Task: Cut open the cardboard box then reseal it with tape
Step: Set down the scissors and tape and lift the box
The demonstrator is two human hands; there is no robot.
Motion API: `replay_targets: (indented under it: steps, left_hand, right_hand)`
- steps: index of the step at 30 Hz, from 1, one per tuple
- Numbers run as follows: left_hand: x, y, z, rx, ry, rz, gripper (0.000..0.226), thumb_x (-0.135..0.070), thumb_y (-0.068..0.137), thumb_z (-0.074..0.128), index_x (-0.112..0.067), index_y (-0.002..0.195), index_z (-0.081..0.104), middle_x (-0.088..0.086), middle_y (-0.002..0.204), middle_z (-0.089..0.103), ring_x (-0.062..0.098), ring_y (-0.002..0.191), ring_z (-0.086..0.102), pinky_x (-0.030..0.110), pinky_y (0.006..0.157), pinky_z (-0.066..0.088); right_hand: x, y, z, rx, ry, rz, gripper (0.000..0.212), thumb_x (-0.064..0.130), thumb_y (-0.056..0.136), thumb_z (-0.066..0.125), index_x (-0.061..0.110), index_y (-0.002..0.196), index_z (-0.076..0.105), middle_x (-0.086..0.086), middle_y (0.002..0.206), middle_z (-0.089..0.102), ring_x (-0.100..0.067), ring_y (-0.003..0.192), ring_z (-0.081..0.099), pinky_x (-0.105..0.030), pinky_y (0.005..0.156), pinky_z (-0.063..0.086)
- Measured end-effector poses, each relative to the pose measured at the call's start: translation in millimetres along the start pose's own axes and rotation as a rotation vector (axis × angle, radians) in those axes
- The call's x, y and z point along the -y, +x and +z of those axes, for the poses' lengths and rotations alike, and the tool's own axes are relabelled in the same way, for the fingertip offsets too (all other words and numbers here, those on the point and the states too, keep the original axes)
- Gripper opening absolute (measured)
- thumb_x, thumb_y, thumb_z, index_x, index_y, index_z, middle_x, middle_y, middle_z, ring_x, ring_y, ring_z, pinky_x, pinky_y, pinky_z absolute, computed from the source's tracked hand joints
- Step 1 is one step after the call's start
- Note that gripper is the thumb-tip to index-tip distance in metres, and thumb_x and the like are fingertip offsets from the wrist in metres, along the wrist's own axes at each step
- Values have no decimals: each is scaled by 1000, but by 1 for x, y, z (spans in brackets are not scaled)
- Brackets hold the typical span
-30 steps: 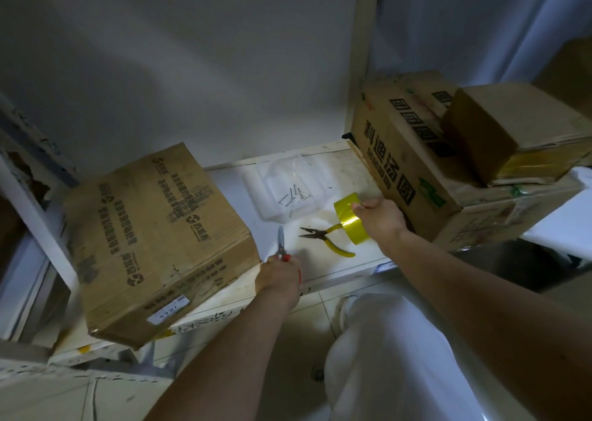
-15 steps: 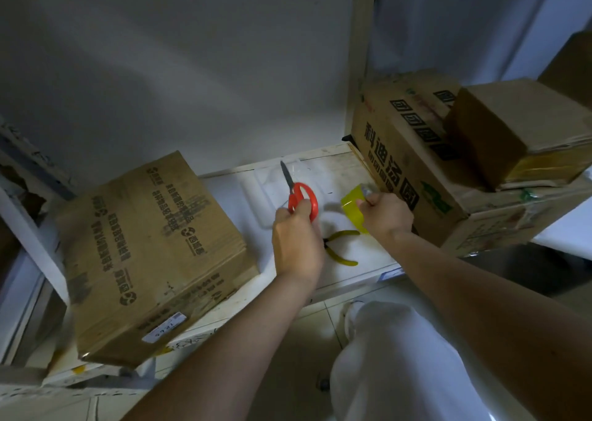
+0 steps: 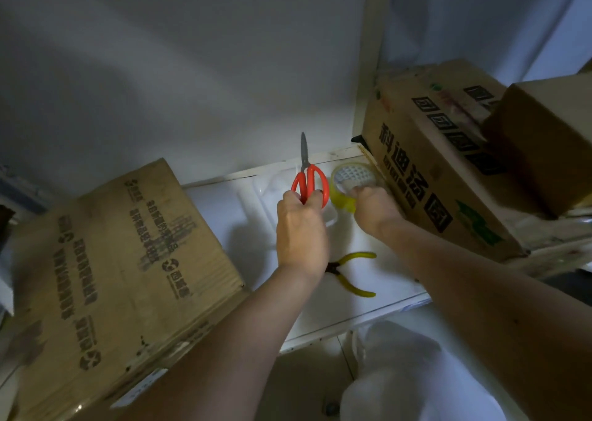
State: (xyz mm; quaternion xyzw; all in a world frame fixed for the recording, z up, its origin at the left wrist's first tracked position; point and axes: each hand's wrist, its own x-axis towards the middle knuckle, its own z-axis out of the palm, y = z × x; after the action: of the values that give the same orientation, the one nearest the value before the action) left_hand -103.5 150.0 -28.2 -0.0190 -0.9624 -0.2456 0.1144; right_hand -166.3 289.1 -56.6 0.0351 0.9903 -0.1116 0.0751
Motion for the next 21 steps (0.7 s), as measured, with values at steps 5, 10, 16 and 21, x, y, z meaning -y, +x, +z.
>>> replay_targets:
  steps: [5, 10, 16, 21]
  left_hand:
    - [4, 6, 11, 30, -153, -96, 23, -11, 94, 45, -12, 113, 58, 6, 112, 52, 19, 96, 47, 20, 74, 28]
    - [-9, 7, 8, 93, -378, -243, 9, -24, 97, 47, -17, 97, 52, 3, 102, 50, 23, 90, 52, 28, 70, 37]
    - [-28, 5, 9, 138, -349, -142, 31, -42, 98, 41, -18, 115, 51, 0, 106, 50, 21, 94, 53, 35, 79, 39]
    - [-26, 8, 20, 296, -104, 214, 28, -34, 96, 42, -26, 122, 51, 3, 118, 56, 24, 108, 55, 35, 79, 44]
  right_hand:
    - [3, 17, 22, 63, 72, -97, 46, -1, 88, 46, 15, 130, 54, -12, 126, 58, -28, 115, 56, -37, 96, 49]
    - [3, 3, 13, -147, 343, -60, 30, 18, 99, 41, 18, 123, 59, -8, 123, 60, -27, 114, 56, -38, 96, 46]
    - [11, -23, -8, -158, 1032, 79, 36, 56, 88, 50, 24, 88, 68, 4, 84, 70, -15, 88, 66, -38, 89, 51]
    - [6, -19, -6, -256, 949, 261, 23, 30, 93, 51, 18, 108, 63, -3, 101, 68, -24, 98, 64, -43, 90, 52]
